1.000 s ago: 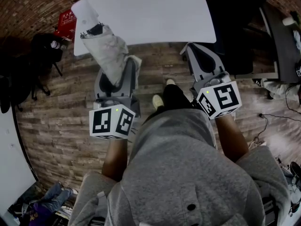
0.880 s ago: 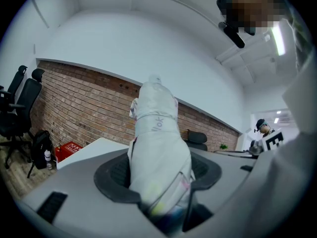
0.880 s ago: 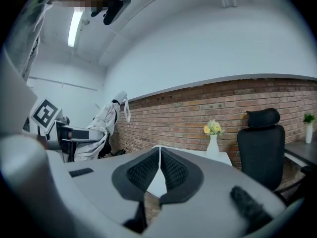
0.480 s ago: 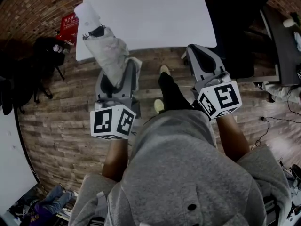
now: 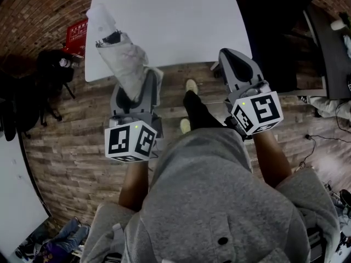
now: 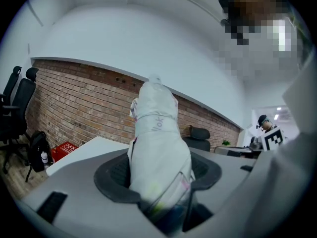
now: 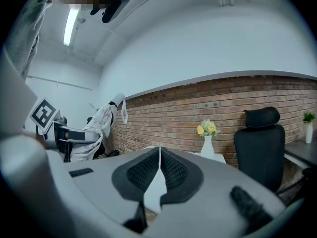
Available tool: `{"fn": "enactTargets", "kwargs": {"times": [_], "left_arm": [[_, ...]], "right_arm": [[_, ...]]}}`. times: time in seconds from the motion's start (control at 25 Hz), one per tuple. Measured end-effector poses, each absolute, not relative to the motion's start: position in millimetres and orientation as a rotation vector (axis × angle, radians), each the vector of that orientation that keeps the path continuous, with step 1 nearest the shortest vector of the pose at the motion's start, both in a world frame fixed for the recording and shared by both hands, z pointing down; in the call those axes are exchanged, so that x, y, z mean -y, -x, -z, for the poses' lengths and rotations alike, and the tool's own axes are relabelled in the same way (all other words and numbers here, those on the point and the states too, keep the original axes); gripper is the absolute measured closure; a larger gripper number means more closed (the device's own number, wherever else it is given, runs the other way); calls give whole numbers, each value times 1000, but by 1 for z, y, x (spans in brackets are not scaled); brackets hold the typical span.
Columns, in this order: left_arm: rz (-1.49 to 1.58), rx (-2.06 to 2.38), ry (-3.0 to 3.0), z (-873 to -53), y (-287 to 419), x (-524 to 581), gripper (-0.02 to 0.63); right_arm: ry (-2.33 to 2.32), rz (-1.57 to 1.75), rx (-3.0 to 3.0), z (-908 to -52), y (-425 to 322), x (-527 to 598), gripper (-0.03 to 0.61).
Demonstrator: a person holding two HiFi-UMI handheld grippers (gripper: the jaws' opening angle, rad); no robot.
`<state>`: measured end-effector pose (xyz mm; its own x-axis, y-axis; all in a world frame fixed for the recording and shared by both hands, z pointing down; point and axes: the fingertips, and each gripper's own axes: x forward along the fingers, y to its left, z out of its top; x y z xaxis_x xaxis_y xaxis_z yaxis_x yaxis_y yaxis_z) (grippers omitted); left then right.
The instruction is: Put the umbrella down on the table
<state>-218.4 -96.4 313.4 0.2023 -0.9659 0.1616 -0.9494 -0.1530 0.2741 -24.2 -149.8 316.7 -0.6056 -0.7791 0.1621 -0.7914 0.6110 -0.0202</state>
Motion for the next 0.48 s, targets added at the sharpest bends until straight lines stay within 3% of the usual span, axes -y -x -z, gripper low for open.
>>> {"fn": "enactTargets", "kwargs": {"times": [0.48], "left_arm": [[19, 1793, -2135, -334, 231, 175, 353]], "right_arm": [[-1335, -182, 2661, -334, 29, 229, 554]]}}
